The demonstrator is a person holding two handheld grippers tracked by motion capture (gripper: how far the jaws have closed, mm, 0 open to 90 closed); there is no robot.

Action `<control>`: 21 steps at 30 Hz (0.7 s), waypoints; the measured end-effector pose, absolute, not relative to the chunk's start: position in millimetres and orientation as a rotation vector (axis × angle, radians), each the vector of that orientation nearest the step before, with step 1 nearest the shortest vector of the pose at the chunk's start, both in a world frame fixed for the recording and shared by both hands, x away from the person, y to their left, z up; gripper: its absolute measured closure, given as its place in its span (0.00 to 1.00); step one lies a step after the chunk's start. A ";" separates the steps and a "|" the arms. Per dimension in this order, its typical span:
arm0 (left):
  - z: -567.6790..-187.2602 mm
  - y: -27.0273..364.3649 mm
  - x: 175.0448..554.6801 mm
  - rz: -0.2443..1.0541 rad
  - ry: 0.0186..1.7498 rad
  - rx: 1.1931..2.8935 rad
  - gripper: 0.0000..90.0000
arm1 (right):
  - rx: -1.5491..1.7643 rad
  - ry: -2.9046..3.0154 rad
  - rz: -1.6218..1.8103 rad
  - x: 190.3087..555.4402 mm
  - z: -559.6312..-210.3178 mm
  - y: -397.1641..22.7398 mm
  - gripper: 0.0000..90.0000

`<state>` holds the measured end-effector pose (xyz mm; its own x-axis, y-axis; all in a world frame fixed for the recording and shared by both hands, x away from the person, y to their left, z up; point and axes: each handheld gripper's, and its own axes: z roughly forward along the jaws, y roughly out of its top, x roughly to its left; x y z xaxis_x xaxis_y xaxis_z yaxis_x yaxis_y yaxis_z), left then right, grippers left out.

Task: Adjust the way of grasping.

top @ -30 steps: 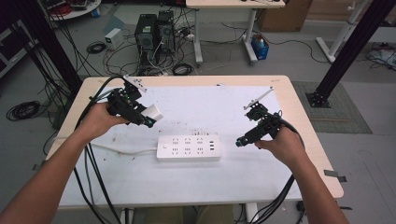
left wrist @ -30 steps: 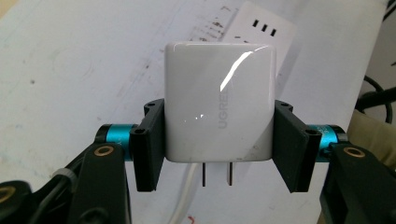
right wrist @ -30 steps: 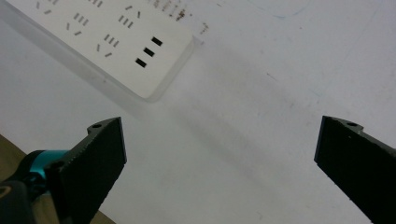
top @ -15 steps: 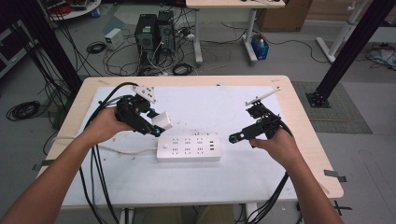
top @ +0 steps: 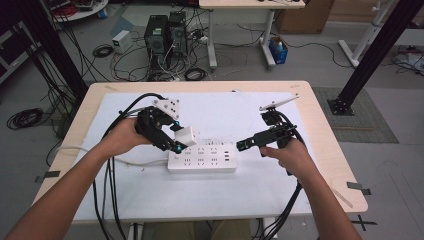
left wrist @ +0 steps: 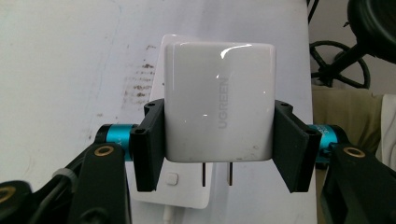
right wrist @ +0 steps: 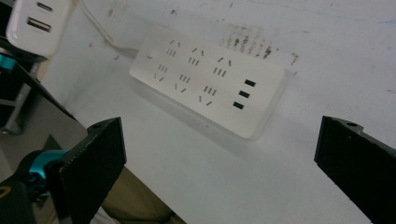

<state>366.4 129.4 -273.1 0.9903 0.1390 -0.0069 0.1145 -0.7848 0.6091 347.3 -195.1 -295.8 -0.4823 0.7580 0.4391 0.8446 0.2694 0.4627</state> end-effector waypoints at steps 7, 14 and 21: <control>-272.8 114.7 363.6 0.046 0.128 2.467 0.47 | -1.496 -2.194 -1.103 348.1 -297.6 -191.5 0.02; -273.7 96.0 362.1 0.047 0.079 2.479 0.47 | -1.483 -2.085 -1.137 348.6 -300.6 -187.6 0.02; -275.4 85.2 362.6 0.055 0.066 2.474 0.47 | -1.484 -2.044 -1.139 349.7 -299.7 -184.9 0.02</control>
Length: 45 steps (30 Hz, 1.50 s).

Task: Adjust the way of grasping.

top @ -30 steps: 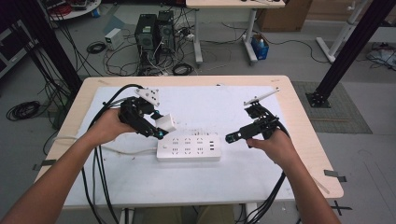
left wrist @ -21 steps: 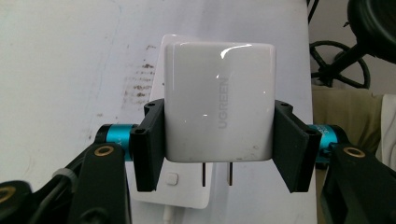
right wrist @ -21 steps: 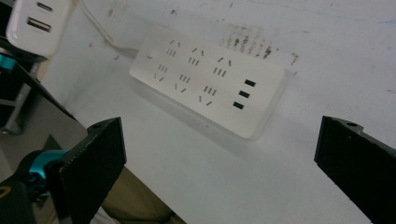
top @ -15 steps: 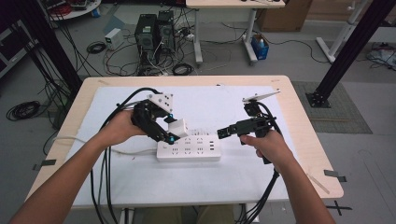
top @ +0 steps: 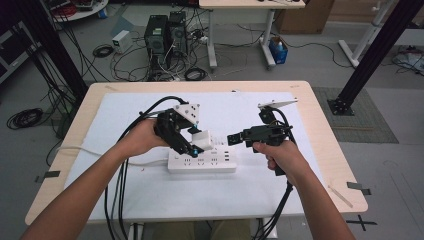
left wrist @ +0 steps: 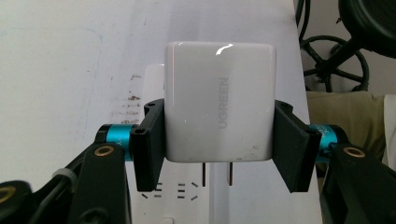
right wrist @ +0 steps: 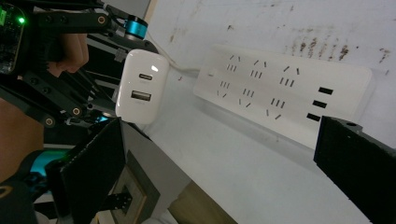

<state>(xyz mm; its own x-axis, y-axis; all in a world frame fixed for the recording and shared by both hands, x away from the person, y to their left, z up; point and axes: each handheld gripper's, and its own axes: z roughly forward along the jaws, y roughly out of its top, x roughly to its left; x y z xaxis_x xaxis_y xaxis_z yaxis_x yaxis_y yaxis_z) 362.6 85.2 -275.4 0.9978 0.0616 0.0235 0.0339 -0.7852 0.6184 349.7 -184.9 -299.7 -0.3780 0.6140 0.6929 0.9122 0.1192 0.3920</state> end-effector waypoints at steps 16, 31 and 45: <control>-275.1 56.0 359.3 0.070 0.013 2.443 0.47 | -1.437 -1.983 -1.167 352.8 -302.0 -174.2 0.06; -279.5 42.6 356.9 0.083 -0.012 2.433 0.47 | -1.378 -1.866 -1.143 359.6 -310.7 -169.2 0.38; -280.8 42.7 359.9 0.056 0.056 2.436 0.38 | -1.379 -1.875 -1.117 360.2 -317.1 -162.0 0.69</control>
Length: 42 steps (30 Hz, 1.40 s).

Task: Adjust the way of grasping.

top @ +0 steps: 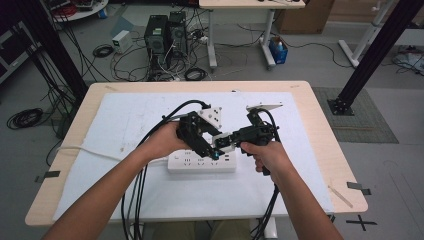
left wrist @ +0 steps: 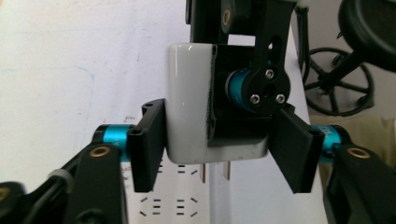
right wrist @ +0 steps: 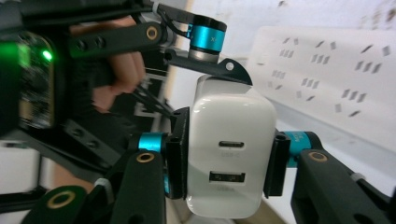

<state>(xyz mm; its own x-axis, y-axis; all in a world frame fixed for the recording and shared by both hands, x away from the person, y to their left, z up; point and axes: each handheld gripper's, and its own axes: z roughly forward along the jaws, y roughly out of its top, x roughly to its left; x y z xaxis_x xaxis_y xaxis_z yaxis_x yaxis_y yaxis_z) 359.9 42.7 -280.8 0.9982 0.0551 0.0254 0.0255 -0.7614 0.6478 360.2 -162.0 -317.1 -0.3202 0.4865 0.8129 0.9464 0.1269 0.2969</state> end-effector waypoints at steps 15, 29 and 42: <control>-286.8 116.4 373.4 0.095 0.318 2.571 0.23 | -1.505 -2.169 -1.060 365.1 -301.0 -204.6 0.69; -275.5 178.9 380.9 0.212 0.513 2.639 0.23 | -1.573 -2.456 -0.917 366.2 -276.1 -240.1 0.69; -279.8 212.4 390.2 0.237 0.653 2.645 0.23 | -1.546 -2.609 -0.792 374.4 -263.5 -256.5 0.69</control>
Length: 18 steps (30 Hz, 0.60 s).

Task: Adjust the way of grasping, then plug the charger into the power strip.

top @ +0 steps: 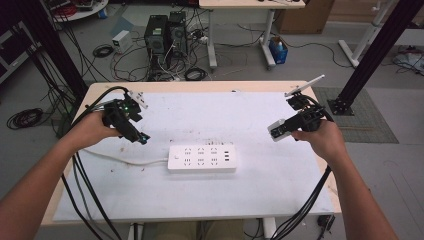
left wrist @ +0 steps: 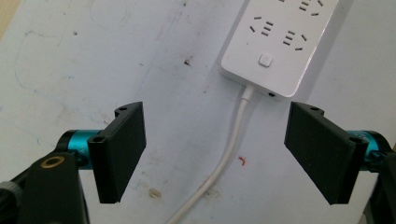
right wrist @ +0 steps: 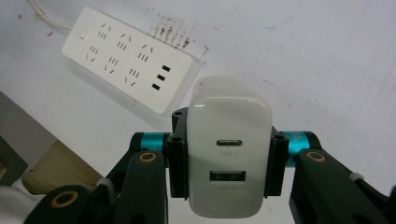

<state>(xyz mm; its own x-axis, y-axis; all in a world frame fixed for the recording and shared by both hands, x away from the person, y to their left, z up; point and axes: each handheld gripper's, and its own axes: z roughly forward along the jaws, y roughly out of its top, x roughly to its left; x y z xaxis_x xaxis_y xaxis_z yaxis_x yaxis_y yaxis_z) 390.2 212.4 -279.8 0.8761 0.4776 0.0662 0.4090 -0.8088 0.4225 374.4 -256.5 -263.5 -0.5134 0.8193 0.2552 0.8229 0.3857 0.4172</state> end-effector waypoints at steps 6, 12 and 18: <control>-278.9 220.2 388.9 0.238 0.679 2.652 0.23 | -1.530 -2.642 -0.772 373.4 -264.5 -256.1 0.69; -279.0 224.0 387.5 0.228 0.695 2.663 0.23 | -1.496 -2.662 -0.801 372.5 -260.6 -251.6 0.69; -280.9 230.0 388.6 0.234 0.702 2.701 0.23 | -1.437 -2.729 -0.796 374.8 -256.8 -239.9 0.69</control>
<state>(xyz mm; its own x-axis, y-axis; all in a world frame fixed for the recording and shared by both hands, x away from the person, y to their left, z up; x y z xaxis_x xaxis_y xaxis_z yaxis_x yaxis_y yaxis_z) 388.6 230.0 -280.9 0.8645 0.4974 0.0726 0.4416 -0.8205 0.3630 374.8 -239.9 -256.8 -0.5922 0.7836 0.1879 0.7617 0.4683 0.4478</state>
